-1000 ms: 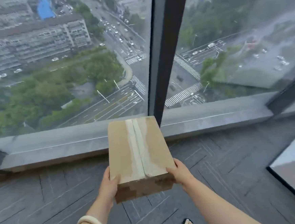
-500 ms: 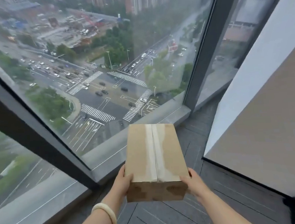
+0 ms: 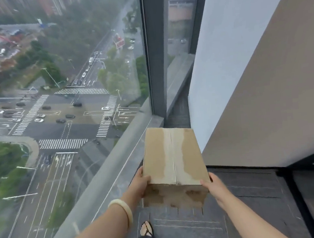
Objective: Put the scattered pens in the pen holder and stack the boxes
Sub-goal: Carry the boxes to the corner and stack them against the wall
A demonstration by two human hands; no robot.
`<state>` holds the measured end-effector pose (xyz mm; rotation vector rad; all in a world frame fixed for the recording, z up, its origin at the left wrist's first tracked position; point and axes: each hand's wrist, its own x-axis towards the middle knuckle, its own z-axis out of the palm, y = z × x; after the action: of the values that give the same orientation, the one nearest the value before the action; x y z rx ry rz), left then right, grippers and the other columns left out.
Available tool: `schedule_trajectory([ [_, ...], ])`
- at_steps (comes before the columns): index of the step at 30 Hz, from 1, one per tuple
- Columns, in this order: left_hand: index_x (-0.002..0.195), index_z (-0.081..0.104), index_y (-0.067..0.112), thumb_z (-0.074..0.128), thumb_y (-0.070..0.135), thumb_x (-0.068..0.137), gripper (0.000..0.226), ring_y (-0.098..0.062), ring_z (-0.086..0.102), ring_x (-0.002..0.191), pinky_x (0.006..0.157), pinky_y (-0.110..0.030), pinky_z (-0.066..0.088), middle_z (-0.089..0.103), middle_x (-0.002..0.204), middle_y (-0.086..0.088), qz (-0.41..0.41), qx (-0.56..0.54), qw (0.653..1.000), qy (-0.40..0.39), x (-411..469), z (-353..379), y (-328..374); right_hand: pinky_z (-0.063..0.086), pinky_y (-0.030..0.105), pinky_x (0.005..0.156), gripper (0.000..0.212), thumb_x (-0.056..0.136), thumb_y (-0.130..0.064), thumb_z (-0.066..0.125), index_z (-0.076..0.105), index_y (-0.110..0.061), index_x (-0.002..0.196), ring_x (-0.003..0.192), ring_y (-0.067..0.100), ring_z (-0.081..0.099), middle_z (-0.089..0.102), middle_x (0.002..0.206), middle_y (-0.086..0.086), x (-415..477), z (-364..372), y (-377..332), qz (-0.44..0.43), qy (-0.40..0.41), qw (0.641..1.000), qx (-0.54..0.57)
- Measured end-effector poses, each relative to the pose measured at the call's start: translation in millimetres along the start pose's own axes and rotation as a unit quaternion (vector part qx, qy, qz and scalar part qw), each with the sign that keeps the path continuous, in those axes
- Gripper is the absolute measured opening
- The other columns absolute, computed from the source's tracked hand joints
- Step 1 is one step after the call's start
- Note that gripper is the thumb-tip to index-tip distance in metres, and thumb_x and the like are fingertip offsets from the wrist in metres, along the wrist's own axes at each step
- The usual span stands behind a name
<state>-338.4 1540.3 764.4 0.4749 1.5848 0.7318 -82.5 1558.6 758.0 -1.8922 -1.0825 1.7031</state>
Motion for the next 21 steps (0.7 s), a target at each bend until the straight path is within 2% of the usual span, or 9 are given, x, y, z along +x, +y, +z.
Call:
schedule_trajectory([
  [4, 0.139, 0.036, 0.020, 0.034, -0.005, 0.092, 0.053, -0.015, 0.047, 0.067, 0.034, -0.015, 0.043, 0.053, 0.087, 0.001, 0.003, 0.059, 0.998, -0.017, 65, 5, 65, 0.038, 0.032, 0.098, 0.042, 0.094, -0.016, 0.053, 0.044, -0.013, 0.135, 0.119, 0.020, 0.050, 0.053, 0.135, 0.005, 52, 4, -40, 0.016, 0.030, 0.999, 0.033],
  [5, 0.139, 0.036, 0.021, 0.034, -0.004, 0.092, 0.053, -0.014, 0.046, 0.068, 0.034, -0.015, 0.043, 0.052, 0.087, 0.002, -0.006, 0.063, 0.998, -0.020, 80, 7, 76, 0.038, 0.031, 0.097, 0.041, 0.094, -0.016, 0.052, 0.044, -0.013, 0.135, 0.119, 0.020, 0.050, 0.053, 0.134, 0.004, 64, 5, -46, 0.020, 0.034, 0.998, 0.039],
  [7, 0.139, 0.036, 0.025, 0.035, -0.001, 0.092, 0.055, -0.014, 0.046, 0.069, 0.050, -0.025, 0.044, 0.053, 0.087, 0.005, -0.018, 0.073, 0.997, -0.022, 114, 10, 93, 0.038, 0.030, 0.095, 0.042, 0.094, -0.016, 0.052, 0.044, -0.014, 0.135, 0.118, 0.019, 0.050, 0.054, 0.133, 0.004, 91, 3, -60, 0.023, 0.048, 0.997, 0.047],
  [9, 0.140, 0.035, 0.028, 0.036, 0.000, 0.093, 0.055, -0.014, 0.046, 0.070, 0.060, -0.027, 0.038, 0.053, 0.089, 0.006, -0.022, 0.081, 0.996, -0.023, 145, 16, 105, 0.038, 0.030, 0.094, 0.042, 0.094, -0.015, 0.051, 0.044, -0.013, 0.136, 0.116, 0.018, 0.050, 0.055, 0.127, 0.001, 118, -1, -72, 0.027, 0.057, 0.997, 0.054],
  [11, 0.141, 0.034, 0.026, 0.035, 0.000, 0.094, 0.054, -0.013, 0.047, 0.074, 0.060, -0.026, 0.039, 0.053, 0.092, 0.006, -0.022, 0.086, 0.996, -0.028, 177, 24, 114, 0.039, 0.028, 0.094, 0.041, 0.094, -0.014, 0.052, 0.045, -0.013, 0.135, 0.110, 0.015, 0.051, 0.056, 0.123, -0.003, 151, -5, -78, 0.033, 0.057, 0.996, 0.055],
  [14, 0.141, 0.034, 0.024, 0.035, 0.002, 0.096, 0.050, -0.013, 0.047, 0.074, 0.059, -0.026, 0.038, 0.053, 0.096, 0.002, -0.026, 0.086, 0.996, -0.022, 226, 29, 116, 0.041, 0.028, 0.093, 0.040, 0.094, -0.014, 0.052, 0.046, -0.014, 0.134, 0.109, 0.015, 0.052, 0.056, 0.130, 0.000, 203, -6, -82, 0.043, 0.044, 0.997, 0.048],
  [19, 0.132, 0.040, 0.032, 0.036, 0.005, 0.095, 0.046, -0.017, 0.043, 0.066, 0.061, -0.029, 0.036, 0.054, 0.087, 0.005, -0.044, 0.081, 0.995, -0.022, 335, 43, 101, 0.038, 0.027, 0.094, 0.042, 0.095, -0.012, 0.049, 0.043, -0.013, 0.136, 0.107, 0.013, 0.049, 0.055, 0.129, 0.000, 296, -9, -72, 0.063, 0.056, 0.996, 0.042],
  [21, 0.128, 0.040, 0.034, 0.037, 0.005, 0.095, 0.044, -0.020, 0.050, 0.073, 0.063, -0.032, 0.041, 0.058, 0.096, 0.002, -0.051, 0.073, 0.995, -0.036, 376, 51, 93, 0.038, 0.026, 0.094, 0.041, 0.095, -0.013, 0.049, 0.044, -0.015, 0.135, 0.107, 0.013, 0.049, 0.056, 0.126, -0.001, 337, -11, -63, 0.069, 0.067, 0.994, 0.044],
])
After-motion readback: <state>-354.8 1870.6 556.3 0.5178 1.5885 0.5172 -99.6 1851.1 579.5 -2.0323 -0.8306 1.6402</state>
